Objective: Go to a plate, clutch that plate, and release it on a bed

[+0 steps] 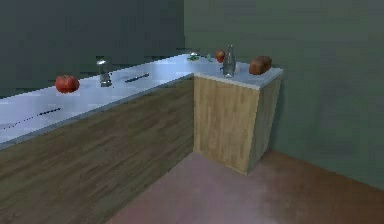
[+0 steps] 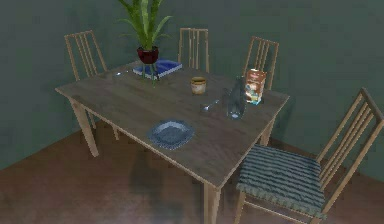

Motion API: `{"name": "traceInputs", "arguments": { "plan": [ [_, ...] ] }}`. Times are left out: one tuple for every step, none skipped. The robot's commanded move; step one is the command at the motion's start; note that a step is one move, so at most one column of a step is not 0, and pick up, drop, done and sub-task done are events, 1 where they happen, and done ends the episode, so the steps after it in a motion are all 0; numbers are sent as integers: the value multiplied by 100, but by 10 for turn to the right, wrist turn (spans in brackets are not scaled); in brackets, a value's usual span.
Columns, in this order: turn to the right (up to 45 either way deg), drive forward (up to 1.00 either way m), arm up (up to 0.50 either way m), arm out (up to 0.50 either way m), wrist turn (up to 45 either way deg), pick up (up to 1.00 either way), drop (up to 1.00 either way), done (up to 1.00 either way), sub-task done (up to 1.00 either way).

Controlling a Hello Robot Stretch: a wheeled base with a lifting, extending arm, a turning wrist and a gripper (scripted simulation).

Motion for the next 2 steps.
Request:
{"name": "traceInputs", "arguments": {
  "plan": [
    [0,0,36,0,0,0,0,0,0],
    [0,0,0,44,0,0,0,0,0]
  ]
}}
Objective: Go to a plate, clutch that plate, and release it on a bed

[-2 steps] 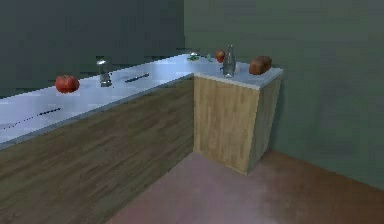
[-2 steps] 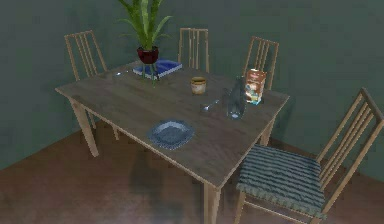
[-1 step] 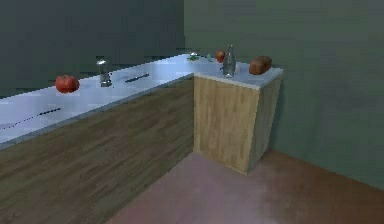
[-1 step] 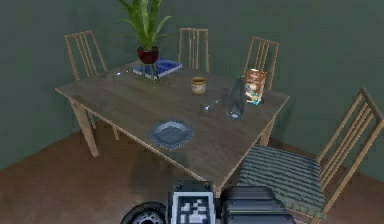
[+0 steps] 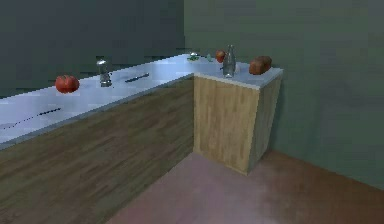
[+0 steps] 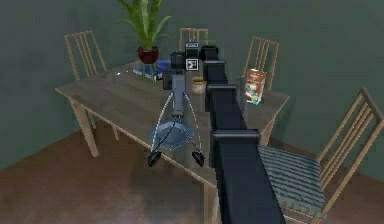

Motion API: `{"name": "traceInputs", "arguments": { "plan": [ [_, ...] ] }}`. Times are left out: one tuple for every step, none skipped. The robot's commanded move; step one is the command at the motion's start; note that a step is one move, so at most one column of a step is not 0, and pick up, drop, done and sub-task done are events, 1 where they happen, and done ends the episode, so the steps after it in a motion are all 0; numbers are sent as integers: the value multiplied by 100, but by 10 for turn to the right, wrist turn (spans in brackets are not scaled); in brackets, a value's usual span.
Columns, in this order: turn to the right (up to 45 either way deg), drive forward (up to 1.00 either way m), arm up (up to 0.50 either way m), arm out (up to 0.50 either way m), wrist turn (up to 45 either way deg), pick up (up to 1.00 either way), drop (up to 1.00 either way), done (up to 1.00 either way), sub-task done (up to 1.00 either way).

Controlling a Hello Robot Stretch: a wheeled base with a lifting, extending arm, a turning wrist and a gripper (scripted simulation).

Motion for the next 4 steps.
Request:
{"name": "traceInputs", "arguments": {
  "plan": [
    [0,0,0,0,450,0,0,0,0],
    [0,0,0,0,450,0,0,0,0],
    [0,0,0,0,450,0,0,0,0],
    [0,0,0,0,180,0,0,0,0]
  ]
}}
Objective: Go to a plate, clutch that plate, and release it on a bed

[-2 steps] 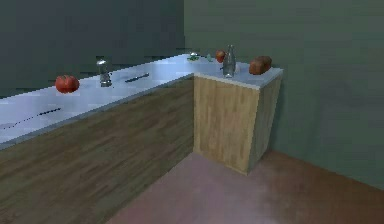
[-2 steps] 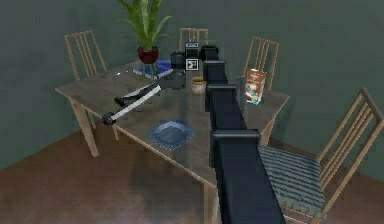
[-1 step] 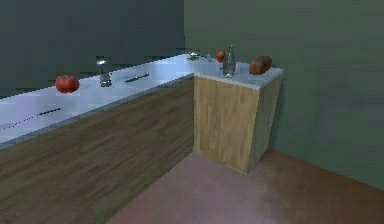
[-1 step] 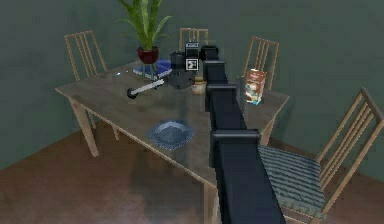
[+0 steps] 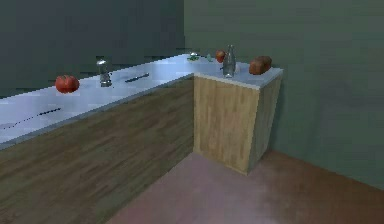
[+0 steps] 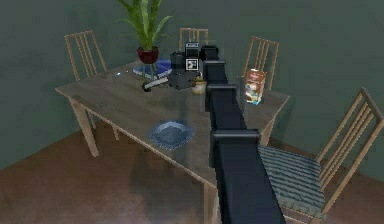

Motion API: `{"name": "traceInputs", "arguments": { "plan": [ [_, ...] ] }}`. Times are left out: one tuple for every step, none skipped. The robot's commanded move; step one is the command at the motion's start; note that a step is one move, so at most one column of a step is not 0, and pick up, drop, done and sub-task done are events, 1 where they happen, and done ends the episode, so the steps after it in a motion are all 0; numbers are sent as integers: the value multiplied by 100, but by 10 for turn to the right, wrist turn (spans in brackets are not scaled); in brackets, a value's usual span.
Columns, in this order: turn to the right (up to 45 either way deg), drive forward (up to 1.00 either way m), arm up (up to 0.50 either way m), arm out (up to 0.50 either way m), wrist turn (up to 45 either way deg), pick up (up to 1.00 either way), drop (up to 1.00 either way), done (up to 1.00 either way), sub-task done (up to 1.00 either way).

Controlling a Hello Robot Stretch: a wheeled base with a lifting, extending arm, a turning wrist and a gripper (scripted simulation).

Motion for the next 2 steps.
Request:
{"name": "traceInputs", "arguments": {
  "plan": [
    [0,0,-30,0,0,0,0,0,0],
    [0,0,0,0,0,100,0,0,0]
  ]
}}
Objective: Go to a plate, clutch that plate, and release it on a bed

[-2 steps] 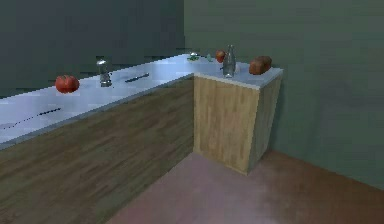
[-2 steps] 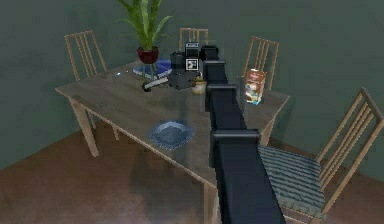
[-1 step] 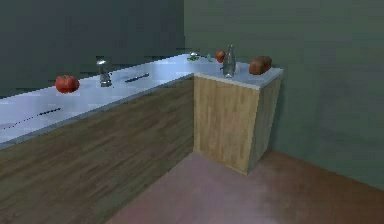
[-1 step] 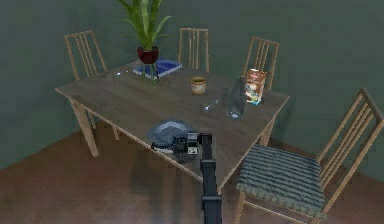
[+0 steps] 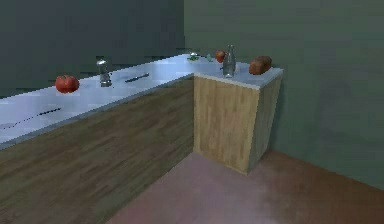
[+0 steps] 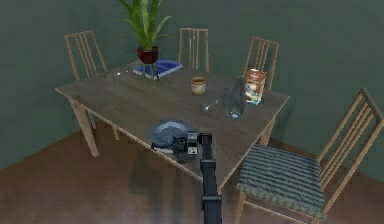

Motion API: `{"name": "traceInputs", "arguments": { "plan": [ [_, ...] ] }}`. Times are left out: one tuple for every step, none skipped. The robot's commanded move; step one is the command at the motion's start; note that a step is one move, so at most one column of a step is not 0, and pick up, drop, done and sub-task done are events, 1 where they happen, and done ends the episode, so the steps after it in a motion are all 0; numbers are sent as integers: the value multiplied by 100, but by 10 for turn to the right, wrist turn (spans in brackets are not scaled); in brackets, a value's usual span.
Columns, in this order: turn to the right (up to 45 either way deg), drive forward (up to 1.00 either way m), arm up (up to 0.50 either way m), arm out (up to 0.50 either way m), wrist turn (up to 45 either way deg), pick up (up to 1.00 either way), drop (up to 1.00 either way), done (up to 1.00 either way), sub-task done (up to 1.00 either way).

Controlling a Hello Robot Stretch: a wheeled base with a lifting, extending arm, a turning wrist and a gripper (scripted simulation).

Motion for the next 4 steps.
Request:
{"name": "traceInputs", "arguments": {
  "plan": [
    [0,0,10,0,0,0,0,0,0],
    [0,0,22,0,0,0,0,0,0],
    [0,0,0,0,-450,0,0,0,0],
    [0,0,0,0,-450,0,0,0,0]
  ]
}}
